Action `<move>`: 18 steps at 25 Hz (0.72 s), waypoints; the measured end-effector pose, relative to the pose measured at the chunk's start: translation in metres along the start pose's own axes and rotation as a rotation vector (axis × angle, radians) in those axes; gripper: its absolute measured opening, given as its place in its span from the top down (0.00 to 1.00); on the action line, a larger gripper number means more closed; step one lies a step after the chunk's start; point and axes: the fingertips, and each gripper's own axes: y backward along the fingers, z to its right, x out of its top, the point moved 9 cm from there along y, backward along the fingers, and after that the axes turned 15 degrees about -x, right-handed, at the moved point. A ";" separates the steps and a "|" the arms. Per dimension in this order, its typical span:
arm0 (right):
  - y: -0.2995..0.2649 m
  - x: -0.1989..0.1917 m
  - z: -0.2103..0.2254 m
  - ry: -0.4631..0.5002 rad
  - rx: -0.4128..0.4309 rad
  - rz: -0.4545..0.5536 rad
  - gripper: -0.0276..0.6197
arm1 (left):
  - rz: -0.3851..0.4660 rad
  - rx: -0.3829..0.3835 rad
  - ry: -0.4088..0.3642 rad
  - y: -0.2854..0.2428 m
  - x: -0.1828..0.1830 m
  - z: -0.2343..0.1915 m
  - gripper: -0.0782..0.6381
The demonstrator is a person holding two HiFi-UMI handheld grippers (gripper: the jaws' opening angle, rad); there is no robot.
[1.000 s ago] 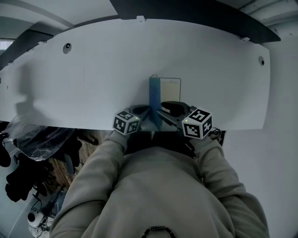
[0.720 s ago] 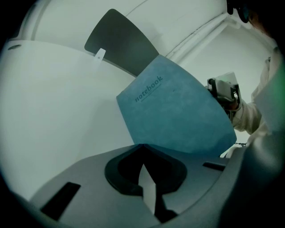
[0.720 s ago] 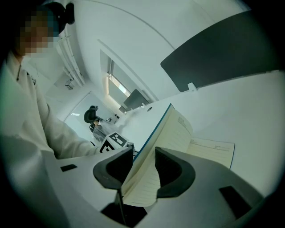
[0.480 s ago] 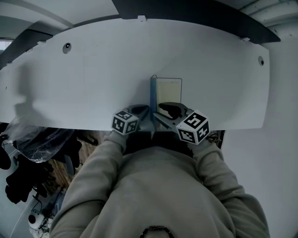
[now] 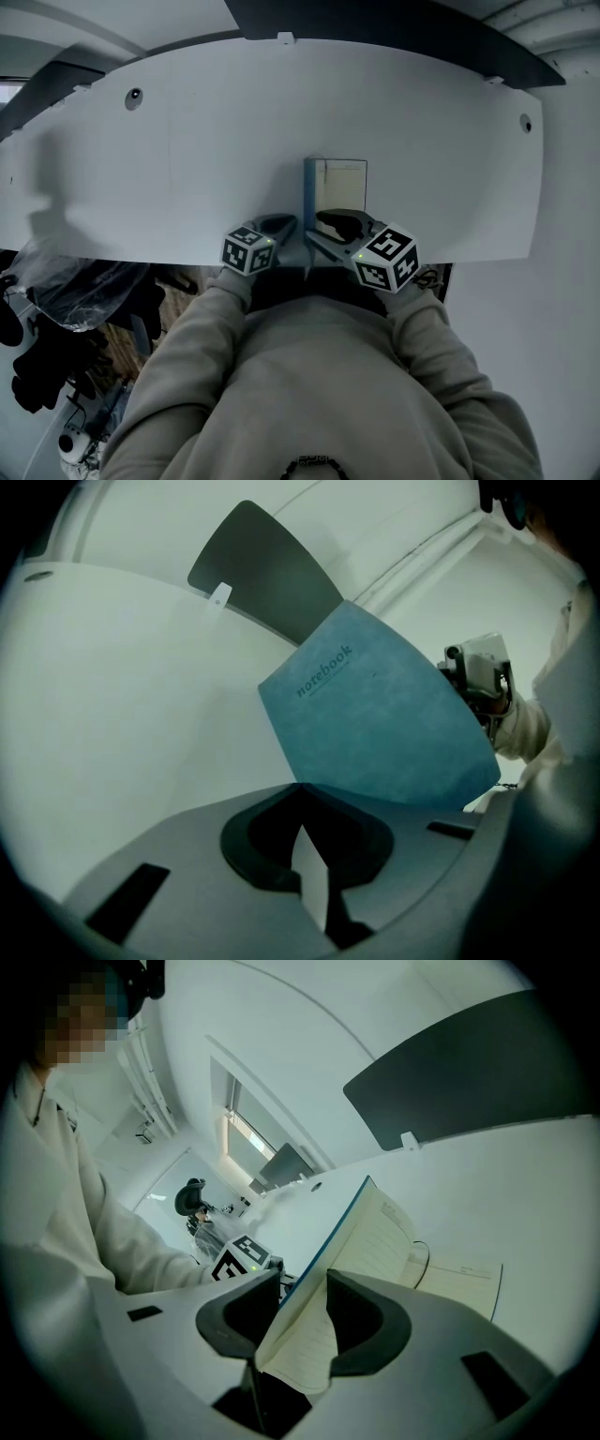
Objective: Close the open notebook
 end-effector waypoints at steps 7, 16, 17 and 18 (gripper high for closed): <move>-0.007 0.003 -0.009 -0.001 0.029 0.007 0.71 | 0.033 0.003 0.001 0.007 0.004 0.001 0.89; -0.019 0.004 -0.019 -0.045 0.053 0.038 0.71 | 0.118 -0.002 0.043 0.019 -0.005 -0.001 0.89; -0.021 0.004 -0.021 -0.043 0.057 0.038 0.71 | 0.124 0.004 0.044 0.022 -0.006 -0.002 0.89; -0.023 0.004 -0.023 -0.042 0.063 0.036 0.71 | 0.128 0.011 0.049 0.024 -0.009 -0.002 0.89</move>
